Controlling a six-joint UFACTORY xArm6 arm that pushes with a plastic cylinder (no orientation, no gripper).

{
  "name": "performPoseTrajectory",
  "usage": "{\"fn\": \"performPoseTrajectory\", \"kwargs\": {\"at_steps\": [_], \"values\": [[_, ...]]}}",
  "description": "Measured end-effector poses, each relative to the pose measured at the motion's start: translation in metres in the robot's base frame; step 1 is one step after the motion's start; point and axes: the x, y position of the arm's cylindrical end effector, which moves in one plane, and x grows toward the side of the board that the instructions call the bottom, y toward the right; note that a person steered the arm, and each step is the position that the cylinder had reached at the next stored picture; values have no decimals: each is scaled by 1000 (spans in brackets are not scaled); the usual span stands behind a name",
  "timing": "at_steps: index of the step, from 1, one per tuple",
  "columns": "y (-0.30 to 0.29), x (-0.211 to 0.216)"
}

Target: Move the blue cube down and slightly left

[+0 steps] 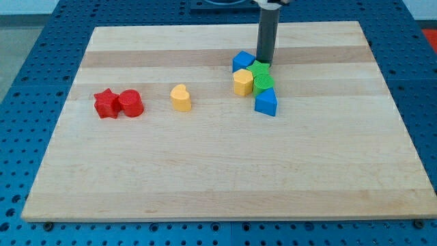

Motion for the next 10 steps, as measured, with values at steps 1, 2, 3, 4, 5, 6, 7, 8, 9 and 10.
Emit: {"fn": "performPoseTrajectory", "kwargs": {"at_steps": [1, 2, 3, 4, 5, 6, 7, 8, 9, 10], "values": [[-1, -7], [-10, -7], [-14, -13], [-20, -17], [-29, -17], [-32, -17], [-32, -16], [-32, -12], [-32, -10], [-37, -13]]}}
